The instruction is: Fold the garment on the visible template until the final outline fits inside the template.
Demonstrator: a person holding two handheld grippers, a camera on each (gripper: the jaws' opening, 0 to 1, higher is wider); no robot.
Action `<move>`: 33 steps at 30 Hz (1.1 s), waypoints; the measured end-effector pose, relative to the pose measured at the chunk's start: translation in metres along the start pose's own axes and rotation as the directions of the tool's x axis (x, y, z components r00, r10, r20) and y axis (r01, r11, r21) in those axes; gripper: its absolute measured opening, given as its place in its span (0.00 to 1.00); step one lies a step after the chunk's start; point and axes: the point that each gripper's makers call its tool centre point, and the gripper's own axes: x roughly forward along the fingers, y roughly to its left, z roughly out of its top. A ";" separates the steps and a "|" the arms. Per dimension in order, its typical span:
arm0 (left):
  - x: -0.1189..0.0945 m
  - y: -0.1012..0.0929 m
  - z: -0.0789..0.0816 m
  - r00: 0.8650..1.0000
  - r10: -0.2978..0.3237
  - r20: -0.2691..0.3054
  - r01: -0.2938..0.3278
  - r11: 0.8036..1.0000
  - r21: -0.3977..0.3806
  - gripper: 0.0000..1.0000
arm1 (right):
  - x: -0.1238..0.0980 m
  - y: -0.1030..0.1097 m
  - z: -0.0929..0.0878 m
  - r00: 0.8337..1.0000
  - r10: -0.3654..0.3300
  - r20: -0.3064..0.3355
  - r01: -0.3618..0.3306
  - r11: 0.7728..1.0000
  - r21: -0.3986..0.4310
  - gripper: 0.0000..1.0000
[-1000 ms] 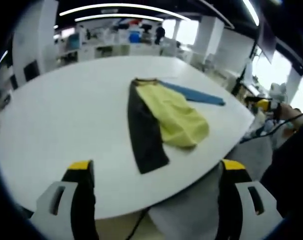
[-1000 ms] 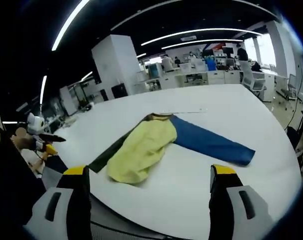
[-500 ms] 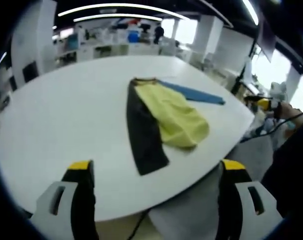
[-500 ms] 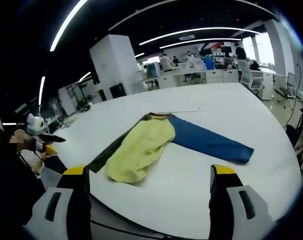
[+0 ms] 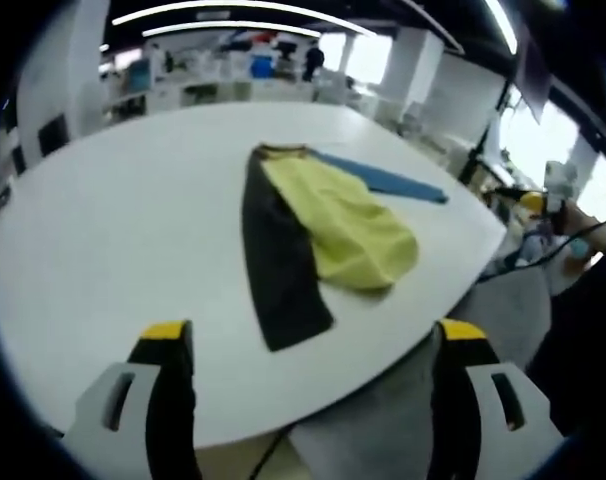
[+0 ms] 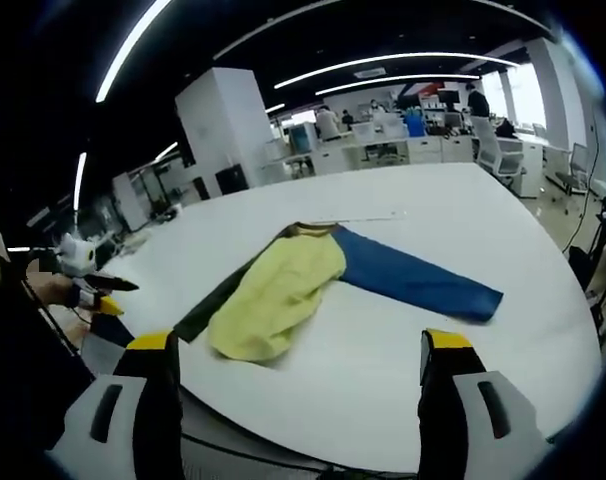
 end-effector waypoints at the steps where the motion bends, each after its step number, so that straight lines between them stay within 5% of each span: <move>1: 0.003 0.002 -0.002 1.000 0.000 -0.001 0.000 1.000 -0.003 0.93 | -0.001 0.000 -0.001 1.000 -0.002 -0.001 0.002 1.000 0.001 1.00; 33: 0.072 0.046 -0.049 0.999 0.013 -0.051 -0.017 0.996 -0.084 0.41 | 0.003 -0.002 -0.006 0.999 -0.036 -0.021 0.037 0.999 0.023 1.00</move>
